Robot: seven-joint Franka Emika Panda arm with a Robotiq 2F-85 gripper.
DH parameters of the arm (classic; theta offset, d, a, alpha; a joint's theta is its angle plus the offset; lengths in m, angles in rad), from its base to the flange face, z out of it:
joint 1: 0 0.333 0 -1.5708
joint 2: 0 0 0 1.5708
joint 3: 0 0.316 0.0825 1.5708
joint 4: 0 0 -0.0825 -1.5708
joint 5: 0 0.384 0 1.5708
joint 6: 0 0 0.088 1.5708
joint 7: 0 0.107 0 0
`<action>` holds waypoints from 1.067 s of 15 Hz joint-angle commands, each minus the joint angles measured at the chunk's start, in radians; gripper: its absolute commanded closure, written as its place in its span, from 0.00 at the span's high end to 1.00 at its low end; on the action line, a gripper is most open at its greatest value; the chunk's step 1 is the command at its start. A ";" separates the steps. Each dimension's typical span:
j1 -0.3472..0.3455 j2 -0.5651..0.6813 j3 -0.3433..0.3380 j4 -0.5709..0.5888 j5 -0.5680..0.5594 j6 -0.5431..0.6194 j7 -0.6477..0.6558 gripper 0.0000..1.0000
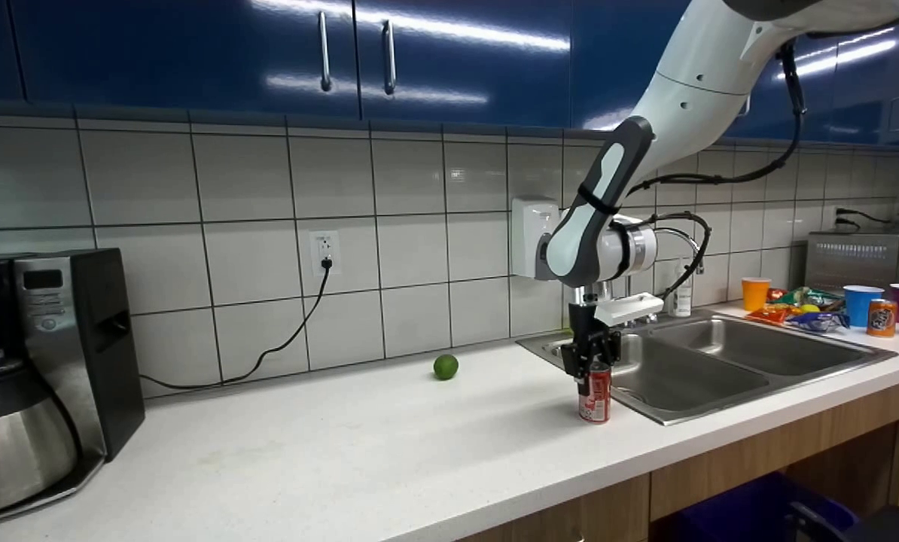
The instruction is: Remove the red can from the sink and put it on the counter
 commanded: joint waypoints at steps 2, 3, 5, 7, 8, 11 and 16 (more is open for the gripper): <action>-0.012 0.004 0.006 -0.003 -0.007 0.023 0.014 0.90; -0.013 -0.004 0.005 -0.007 -0.007 0.013 0.013 0.97; -0.014 -0.026 0.004 -0.014 -0.009 -0.006 0.010 1.00; -0.013 -0.065 0.001 -0.026 -0.014 -0.030 0.006 1.00; -0.014 -0.086 0.000 -0.031 -0.016 -0.043 0.004 1.00; -0.018 -0.155 -0.001 -0.041 -0.007 -0.089 -0.010 1.00; -0.024 -0.273 -0.015 -0.056 -0.003 -0.194 -0.025 1.00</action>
